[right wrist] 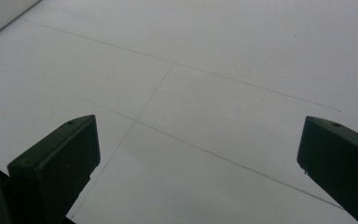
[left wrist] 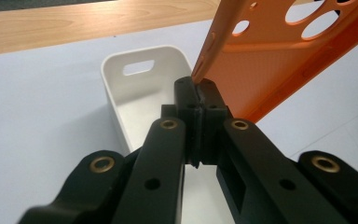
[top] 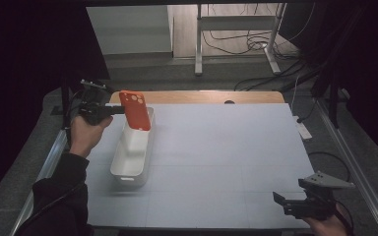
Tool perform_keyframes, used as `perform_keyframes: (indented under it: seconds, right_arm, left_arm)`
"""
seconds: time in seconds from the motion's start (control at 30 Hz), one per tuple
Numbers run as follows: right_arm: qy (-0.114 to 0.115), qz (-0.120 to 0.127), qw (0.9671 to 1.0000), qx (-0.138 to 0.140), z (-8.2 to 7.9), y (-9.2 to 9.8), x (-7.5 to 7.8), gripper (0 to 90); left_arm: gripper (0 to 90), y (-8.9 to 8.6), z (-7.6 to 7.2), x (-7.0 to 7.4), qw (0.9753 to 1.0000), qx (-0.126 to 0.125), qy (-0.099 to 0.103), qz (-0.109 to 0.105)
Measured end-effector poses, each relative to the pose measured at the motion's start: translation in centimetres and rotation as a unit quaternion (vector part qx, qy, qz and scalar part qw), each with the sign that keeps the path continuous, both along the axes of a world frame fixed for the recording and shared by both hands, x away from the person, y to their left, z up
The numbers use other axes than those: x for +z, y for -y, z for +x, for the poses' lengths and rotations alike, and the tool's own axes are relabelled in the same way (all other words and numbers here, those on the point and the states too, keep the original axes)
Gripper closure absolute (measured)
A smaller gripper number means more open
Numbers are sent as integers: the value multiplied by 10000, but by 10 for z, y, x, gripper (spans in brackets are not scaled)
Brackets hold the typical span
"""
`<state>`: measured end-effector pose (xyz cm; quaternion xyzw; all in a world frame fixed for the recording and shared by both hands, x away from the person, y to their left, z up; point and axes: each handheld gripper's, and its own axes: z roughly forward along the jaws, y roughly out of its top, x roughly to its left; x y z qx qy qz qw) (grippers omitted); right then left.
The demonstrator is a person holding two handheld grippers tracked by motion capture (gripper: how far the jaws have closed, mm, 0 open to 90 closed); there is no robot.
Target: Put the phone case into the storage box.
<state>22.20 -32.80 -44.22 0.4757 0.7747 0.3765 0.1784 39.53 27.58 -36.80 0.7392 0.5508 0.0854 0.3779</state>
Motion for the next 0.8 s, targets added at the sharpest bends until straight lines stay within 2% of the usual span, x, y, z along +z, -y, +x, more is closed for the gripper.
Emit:
perform_keyframes:
  seconds: [0.3, 0.8]
  right_arm:
    - [4, -4, 10000, 4, 0, 0, 0, 0]
    - [16, -16, 10000, 34, -1, 0, 0, 0]
  left_arm:
    - [890, -2, 7, -3, 9999, 135, -12, 59]
    - [890, -2, 25, -22, 9992, 384, -100, 101]
